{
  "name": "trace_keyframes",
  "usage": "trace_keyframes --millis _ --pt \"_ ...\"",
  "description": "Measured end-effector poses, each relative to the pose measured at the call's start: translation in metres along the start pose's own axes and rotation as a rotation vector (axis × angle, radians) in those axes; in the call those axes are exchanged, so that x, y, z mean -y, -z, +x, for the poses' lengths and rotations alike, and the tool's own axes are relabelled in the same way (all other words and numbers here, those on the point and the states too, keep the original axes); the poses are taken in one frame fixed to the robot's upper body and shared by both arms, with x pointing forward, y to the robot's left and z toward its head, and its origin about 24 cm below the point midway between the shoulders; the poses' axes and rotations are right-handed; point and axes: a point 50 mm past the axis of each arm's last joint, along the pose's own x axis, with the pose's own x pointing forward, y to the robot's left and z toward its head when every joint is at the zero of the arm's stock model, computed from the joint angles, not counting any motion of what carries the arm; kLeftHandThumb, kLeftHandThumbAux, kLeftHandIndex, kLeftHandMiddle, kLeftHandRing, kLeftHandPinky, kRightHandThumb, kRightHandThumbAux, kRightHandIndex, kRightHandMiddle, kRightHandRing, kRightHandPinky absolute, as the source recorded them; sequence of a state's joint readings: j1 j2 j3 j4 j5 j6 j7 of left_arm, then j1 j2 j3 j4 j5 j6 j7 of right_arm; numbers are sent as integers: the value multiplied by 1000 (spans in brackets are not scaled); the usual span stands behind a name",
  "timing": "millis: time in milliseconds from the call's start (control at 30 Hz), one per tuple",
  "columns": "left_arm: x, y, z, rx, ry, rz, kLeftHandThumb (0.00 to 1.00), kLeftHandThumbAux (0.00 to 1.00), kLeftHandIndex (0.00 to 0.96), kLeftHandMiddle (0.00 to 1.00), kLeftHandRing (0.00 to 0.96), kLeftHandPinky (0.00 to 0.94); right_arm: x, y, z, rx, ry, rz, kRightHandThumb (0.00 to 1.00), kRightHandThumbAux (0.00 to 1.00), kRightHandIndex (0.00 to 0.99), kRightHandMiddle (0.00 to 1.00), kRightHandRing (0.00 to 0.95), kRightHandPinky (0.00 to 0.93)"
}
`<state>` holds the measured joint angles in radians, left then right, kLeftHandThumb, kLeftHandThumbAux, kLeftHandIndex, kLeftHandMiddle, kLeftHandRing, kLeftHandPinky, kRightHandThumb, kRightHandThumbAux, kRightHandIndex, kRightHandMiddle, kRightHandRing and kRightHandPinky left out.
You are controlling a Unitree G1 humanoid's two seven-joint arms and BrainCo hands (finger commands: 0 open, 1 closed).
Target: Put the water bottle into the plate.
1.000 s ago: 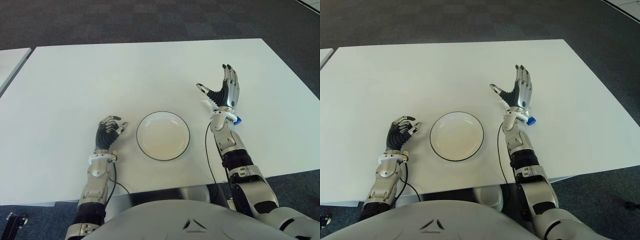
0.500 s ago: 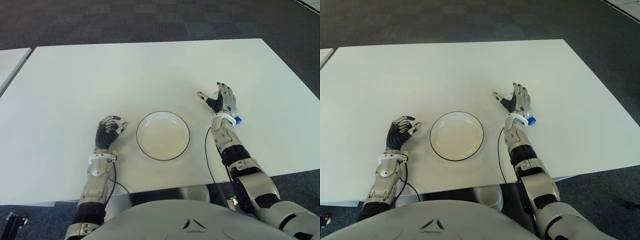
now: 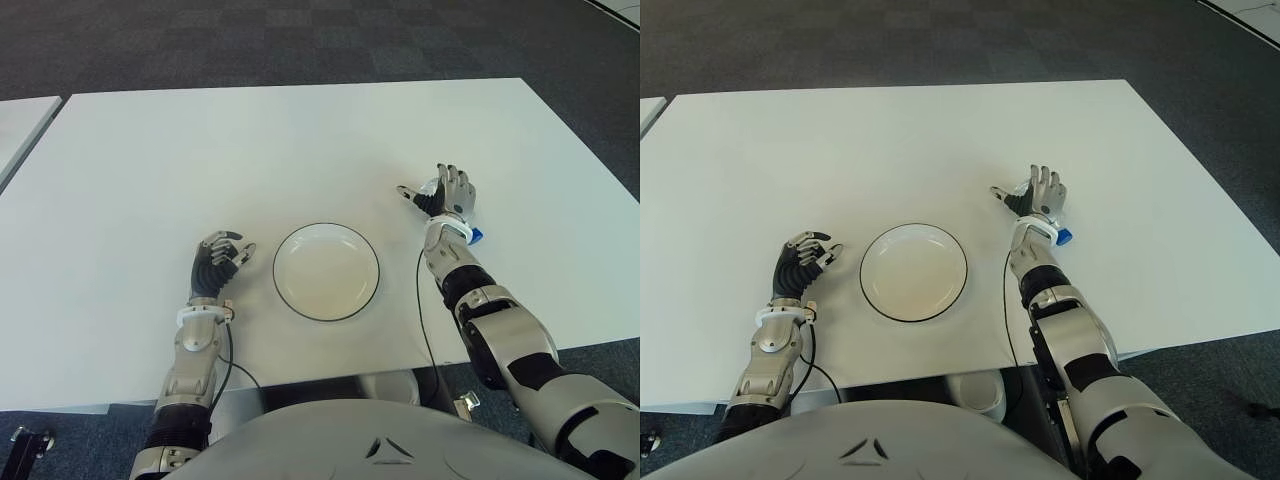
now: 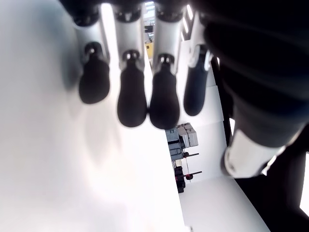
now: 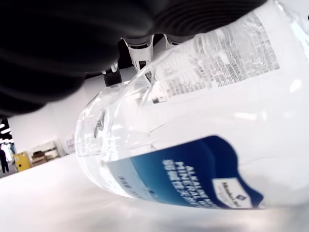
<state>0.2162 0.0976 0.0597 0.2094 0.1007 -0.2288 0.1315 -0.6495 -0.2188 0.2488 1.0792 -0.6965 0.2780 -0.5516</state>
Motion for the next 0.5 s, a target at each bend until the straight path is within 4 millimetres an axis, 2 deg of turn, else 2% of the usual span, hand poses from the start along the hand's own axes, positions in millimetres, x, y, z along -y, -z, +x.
trace_keyframes --millis 200,500 --pt "0 0 0 -6 0 2 707 715 437 731 703 696 0 4 3 -37 -9 -26 411 338 0 0 0 0" --pt "0 -1 0 -10 0 12 706 715 437 735 709 705 0 10 4 -119 -28 -30 452 334 0 0 0 0"
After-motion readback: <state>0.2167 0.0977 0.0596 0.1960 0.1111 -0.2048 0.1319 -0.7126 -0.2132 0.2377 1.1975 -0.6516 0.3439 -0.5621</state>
